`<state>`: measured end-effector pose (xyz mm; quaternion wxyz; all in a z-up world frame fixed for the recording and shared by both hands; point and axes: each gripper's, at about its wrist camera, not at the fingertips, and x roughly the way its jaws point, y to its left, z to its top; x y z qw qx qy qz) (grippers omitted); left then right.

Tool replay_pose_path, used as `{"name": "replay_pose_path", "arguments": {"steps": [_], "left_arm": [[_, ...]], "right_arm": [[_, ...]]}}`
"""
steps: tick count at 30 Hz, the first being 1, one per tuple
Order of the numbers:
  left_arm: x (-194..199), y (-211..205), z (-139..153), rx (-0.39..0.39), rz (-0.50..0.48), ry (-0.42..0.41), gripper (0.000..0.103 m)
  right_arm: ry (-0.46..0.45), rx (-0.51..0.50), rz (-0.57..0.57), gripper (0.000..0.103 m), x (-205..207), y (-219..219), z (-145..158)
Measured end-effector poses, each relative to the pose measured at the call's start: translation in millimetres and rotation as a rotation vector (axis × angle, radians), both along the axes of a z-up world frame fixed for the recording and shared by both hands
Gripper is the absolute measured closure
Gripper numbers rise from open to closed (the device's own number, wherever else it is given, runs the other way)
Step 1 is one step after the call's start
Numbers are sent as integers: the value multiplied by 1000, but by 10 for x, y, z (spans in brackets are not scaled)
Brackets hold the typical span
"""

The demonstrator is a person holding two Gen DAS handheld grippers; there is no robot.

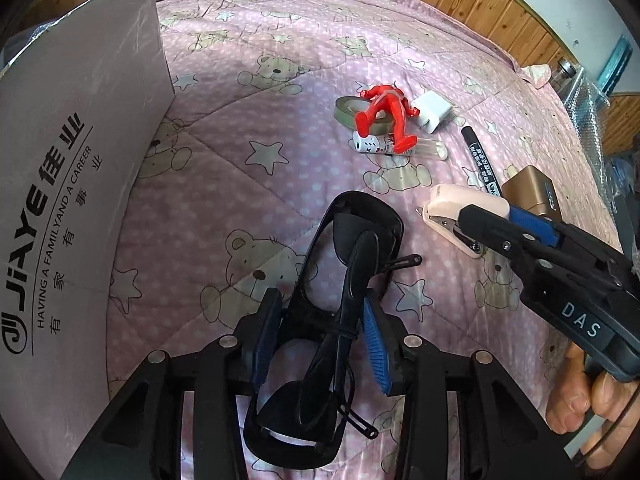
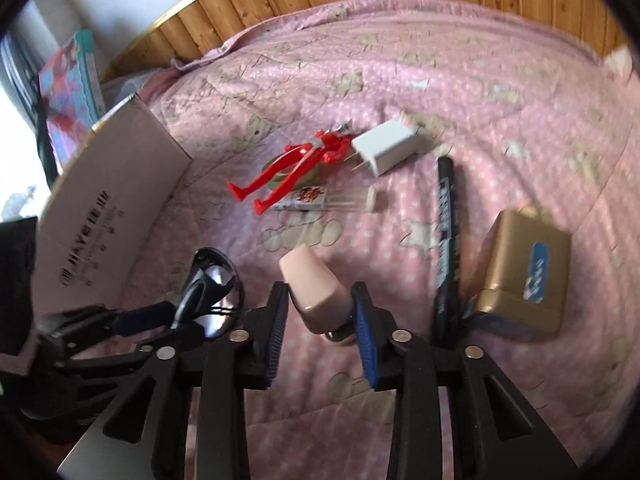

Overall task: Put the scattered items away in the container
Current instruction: 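Grasp the pink stapler with the right gripper and lift it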

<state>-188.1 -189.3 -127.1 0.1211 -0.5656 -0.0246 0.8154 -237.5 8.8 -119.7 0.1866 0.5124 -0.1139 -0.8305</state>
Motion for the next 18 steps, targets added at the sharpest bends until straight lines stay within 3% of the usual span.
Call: {"name": "replay_pose_path", "arguments": {"steps": [3, 8, 10, 12, 18], "left_arm": [[101, -101, 75, -25, 16, 15, 63], [110, -299, -9, 37, 67, -39, 60], [119, -259, -13, 25, 50, -6, 57], [134, -203, -15, -11, 27, 16, 59], [255, -267, 81, -29, 23, 29, 65]], "right_arm": [[-61, -65, -21, 72, 126, -3, -2], [8, 33, -3, 60, 161, -145, -28], [5, 56, 17, 64, 119, -204, -116], [14, 69, 9, 75, 141, -210, -148], [-9, 50, -28, 75, 345, -124, -87]]}}
